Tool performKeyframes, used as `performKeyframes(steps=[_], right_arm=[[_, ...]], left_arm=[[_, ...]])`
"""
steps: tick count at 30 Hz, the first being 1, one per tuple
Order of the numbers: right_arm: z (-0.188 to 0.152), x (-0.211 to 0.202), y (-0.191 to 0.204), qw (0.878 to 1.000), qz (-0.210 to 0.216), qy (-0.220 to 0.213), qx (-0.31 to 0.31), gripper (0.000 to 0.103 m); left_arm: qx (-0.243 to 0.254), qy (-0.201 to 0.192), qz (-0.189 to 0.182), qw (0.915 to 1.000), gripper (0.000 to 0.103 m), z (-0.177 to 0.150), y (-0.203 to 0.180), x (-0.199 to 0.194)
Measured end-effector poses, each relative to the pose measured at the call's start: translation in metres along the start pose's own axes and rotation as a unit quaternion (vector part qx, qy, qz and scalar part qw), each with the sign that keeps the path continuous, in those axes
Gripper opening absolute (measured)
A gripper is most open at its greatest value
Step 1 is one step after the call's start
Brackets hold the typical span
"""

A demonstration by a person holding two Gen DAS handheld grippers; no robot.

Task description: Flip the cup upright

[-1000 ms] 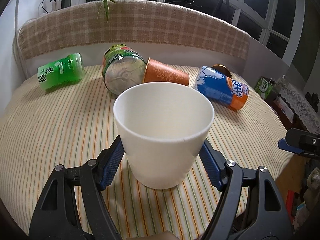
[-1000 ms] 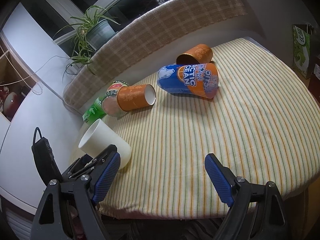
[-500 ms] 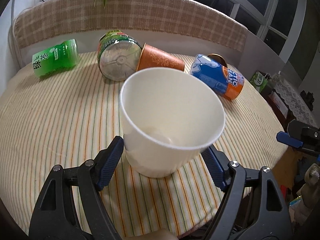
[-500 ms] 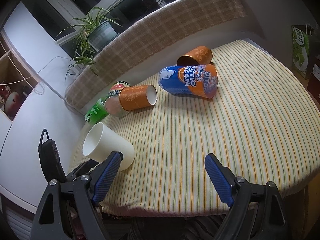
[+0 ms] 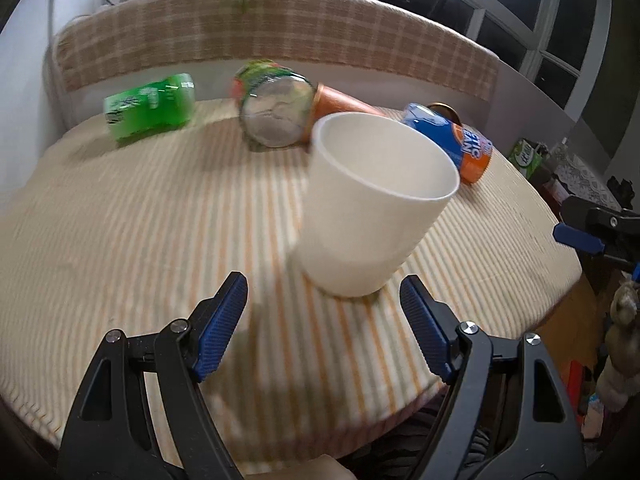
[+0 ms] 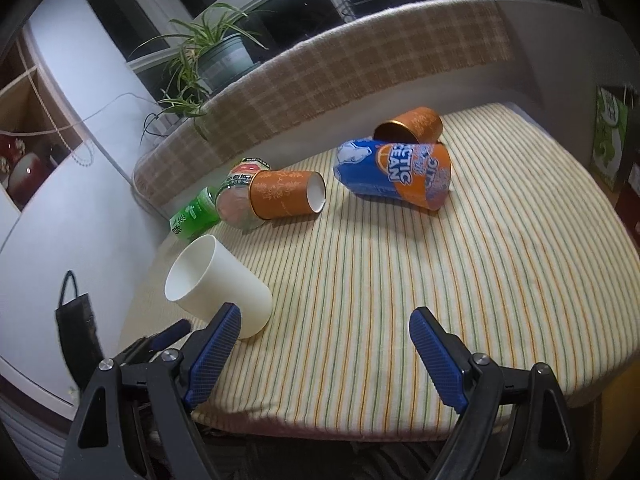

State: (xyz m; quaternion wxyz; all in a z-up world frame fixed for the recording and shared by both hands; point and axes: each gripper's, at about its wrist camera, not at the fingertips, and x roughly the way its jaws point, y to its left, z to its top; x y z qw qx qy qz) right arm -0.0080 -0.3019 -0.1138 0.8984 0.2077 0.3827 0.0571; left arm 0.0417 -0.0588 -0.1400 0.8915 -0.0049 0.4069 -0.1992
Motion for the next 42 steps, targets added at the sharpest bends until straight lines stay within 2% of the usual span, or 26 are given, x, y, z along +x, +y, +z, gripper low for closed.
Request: performKeyframes(steps=[4, 8, 15, 19, 21, 23, 24, 42], right_arm=[[0.001, -0.001, 0.009, 0.999, -0.008, -0.017, -0.026, 0.089], [0.002, -0.005, 0.021, 0.997, -0.025, -0.043, -0.06, 0.089], [-0.001, -0.02, 0.043, 0.988, -0.05, -0.1, -0.108, 0.089], [-0.004, -0.03, 0.053, 0.98, -0.069, -0.132, -0.134, 0.096], [-0.006, -0.034, 0.057, 0.975, -0.078, -0.152, -0.142, 0.102], [-0.008, -0.038, 0.06, 0.971, -0.085, -0.167, -0.147, 0.103], [-0.009, -0.039, 0.061, 0.969, -0.088, -0.173, -0.15, 0.103], [-0.01, -0.037, 0.054, 0.971, -0.092, -0.176, -0.132, 0.103]], left_arm=[[-0.007, -0.028, 0.025, 0.9993, 0.081, -0.002, 0.008, -0.02], [-0.011, -0.08, 0.053, 0.9953, 0.081, 0.005, 0.009, -0.047], [-0.018, -0.163, 0.081, 0.9832, 0.081, 0.018, 0.001, -0.089], [-0.019, -0.189, 0.09, 0.9777, 0.081, 0.023, 0.0, -0.103], [-0.015, -0.196, 0.095, 0.9758, 0.085, 0.023, -0.002, -0.107], [-0.01, -0.204, 0.1, 0.9738, 0.1, 0.022, -0.004, -0.11], [-0.008, -0.211, 0.104, 0.972, 0.103, 0.021, -0.005, -0.111], [-0.007, -0.219, 0.122, 0.9681, 0.103, 0.015, -0.008, -0.119]])
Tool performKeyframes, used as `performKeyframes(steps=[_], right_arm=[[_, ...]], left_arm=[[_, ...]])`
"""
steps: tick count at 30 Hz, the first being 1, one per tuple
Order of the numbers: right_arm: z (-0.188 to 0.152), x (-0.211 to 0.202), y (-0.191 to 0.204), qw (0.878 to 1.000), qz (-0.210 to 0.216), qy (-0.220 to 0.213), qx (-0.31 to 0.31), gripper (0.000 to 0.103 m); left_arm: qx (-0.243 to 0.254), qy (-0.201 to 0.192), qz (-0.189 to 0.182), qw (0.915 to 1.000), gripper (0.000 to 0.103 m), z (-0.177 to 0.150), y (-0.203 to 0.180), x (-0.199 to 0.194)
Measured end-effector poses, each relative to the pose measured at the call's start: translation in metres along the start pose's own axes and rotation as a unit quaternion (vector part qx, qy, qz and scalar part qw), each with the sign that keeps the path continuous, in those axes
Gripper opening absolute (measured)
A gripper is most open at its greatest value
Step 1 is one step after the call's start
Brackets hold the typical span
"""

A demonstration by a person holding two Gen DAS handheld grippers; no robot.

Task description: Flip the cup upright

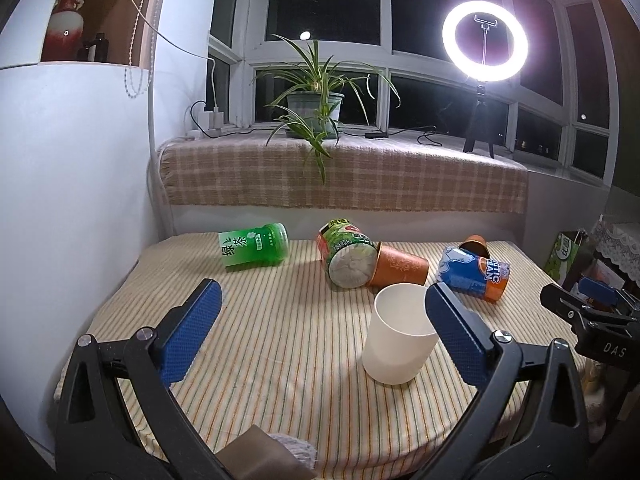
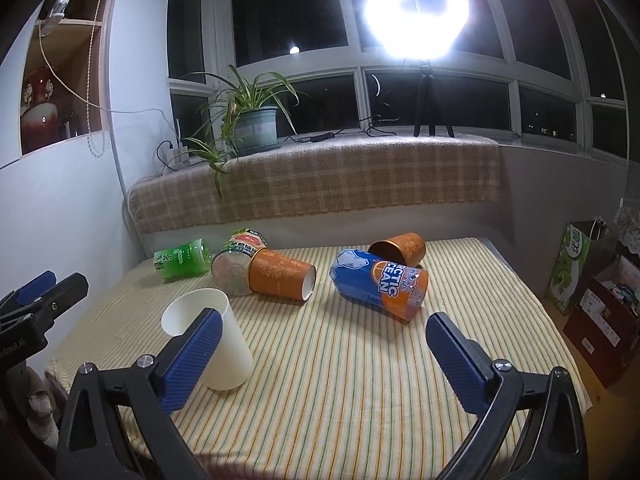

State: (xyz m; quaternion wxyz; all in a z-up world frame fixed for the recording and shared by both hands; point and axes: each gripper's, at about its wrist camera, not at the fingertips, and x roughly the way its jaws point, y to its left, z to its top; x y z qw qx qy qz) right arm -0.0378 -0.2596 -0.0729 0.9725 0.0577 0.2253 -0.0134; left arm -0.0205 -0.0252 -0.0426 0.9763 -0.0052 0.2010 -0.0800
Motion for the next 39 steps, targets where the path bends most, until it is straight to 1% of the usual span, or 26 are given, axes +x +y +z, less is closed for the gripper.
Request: performKeyframes(steps=[6, 30, 39], right_arm=[[0.0, 0.002, -0.001, 1.0, 0.002, 0.004, 0.003, 0.103], [-0.003, 0.013, 0.001, 1.0, 0.005, 0.022, 0.005, 0.103], [-0.006, 0.019, 0.002, 0.999, 0.007, 0.032, 0.007, 0.103]], left_arm=[[0.002, -0.004, 0.005, 1.0, 0.103, -0.001, 0.001, -0.002], [0.0, 0.005, 0.012, 0.9999, 0.103, -0.001, 0.005, 0.007], [0.002, -0.003, 0.019, 0.9998, 0.103, -0.003, 0.008, 0.007]])
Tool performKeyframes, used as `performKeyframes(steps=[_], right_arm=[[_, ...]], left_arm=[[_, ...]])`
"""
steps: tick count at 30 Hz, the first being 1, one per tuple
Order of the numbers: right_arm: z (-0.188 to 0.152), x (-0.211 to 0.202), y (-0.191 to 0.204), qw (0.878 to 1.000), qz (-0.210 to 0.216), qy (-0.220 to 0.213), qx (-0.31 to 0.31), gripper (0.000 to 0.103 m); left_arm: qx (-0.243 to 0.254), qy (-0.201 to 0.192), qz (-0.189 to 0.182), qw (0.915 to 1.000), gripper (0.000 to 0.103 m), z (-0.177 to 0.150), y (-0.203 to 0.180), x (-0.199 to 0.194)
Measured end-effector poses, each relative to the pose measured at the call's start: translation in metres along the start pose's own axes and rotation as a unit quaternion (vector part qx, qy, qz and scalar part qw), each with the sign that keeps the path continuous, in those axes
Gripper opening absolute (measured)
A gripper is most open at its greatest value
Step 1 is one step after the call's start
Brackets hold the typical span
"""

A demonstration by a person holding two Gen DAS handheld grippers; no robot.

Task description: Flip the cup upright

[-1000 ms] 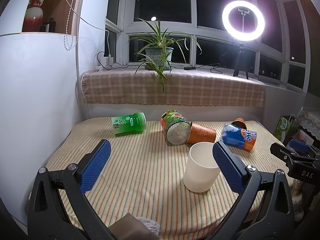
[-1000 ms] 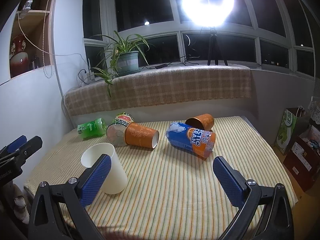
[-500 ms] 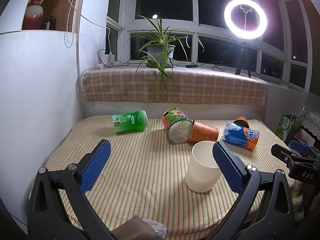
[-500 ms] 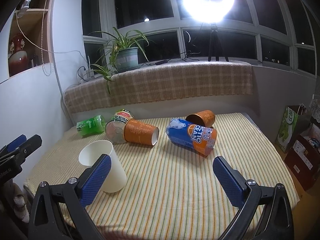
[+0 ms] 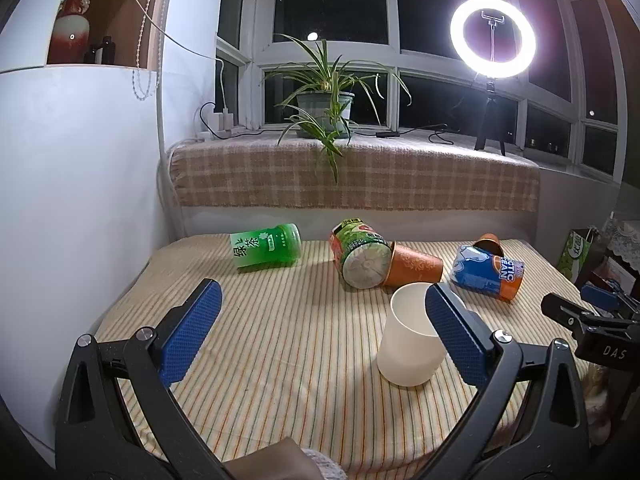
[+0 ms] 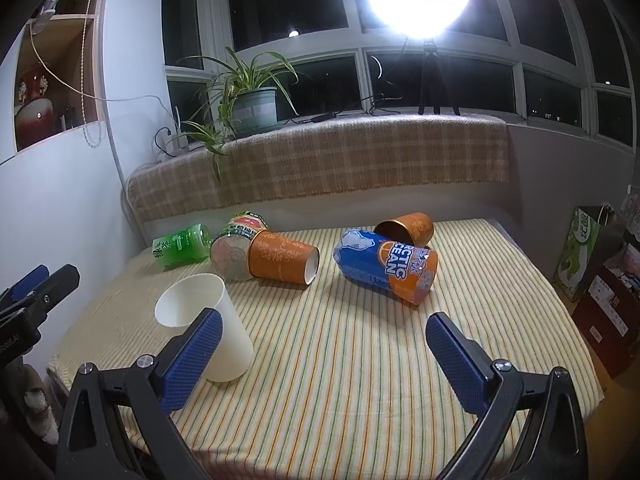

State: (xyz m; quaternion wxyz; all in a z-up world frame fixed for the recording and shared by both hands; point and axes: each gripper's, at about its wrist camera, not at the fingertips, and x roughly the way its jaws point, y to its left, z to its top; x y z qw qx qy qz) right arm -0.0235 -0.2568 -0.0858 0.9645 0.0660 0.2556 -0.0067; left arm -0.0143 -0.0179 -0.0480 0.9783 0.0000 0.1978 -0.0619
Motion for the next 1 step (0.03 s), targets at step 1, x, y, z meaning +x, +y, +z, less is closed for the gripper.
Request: performKeyframes(steps=[1], right_arm=[[-0.0009, 0.0015, 0.0002, 1.0, 0.0, 0.003, 0.001, 0.103]], left_arm=[[0.0, 0.0, 0.001, 1.0, 0.103, 0.0002, 0.0006, 0.0002]])
